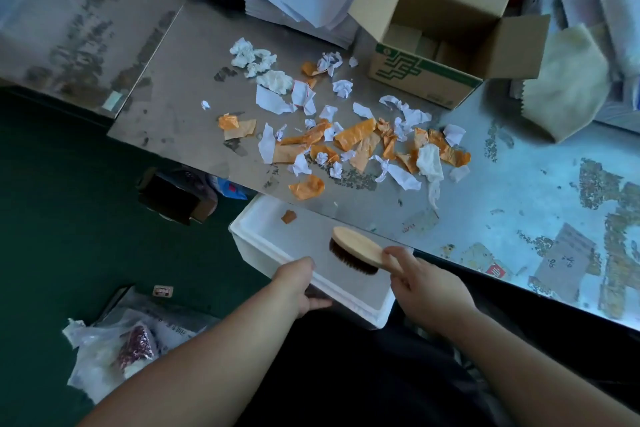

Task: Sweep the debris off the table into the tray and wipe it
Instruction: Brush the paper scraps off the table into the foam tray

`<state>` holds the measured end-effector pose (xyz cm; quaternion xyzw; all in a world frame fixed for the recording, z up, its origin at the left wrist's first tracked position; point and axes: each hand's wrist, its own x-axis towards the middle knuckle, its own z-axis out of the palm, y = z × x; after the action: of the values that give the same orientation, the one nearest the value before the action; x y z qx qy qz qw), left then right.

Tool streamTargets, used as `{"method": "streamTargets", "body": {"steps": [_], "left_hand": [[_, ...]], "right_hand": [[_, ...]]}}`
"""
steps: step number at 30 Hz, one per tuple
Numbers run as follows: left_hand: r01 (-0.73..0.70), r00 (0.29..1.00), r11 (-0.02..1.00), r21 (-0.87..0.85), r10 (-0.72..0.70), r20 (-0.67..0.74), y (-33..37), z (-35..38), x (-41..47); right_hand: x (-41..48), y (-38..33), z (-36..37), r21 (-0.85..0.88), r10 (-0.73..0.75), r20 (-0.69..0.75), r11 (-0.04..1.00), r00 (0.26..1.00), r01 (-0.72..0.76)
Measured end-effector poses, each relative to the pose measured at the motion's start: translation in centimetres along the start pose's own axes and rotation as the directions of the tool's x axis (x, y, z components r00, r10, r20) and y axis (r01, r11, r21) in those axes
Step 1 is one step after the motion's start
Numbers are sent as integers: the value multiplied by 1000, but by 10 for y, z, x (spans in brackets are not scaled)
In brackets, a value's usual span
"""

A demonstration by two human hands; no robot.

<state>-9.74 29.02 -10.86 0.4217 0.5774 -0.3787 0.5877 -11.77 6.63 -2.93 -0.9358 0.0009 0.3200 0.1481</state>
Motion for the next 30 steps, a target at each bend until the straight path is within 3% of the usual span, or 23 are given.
{"method": "streamTargets", "body": {"steps": [6, 12, 25, 30], "left_hand": [[-22, 1000, 999, 25, 22, -12, 5, -17, 0], [-43, 999, 998, 41, 44, -18, 12, -34, -7], [-61, 998, 995, 73, 63, -21, 27, -61, -5], [-66, 998, 997, 30, 66, -12, 36, -70, -2]], "right_hand": [[10, -22, -12, 59, 21, -106, 998, 994, -15], [52, -59, -36, -4, -2, -195, 1000, 981, 1], [31, -77, -1, -157, -70, -3, 985, 998, 69], [45, -93, -21, -89, -77, -147, 994, 986, 64]]}}
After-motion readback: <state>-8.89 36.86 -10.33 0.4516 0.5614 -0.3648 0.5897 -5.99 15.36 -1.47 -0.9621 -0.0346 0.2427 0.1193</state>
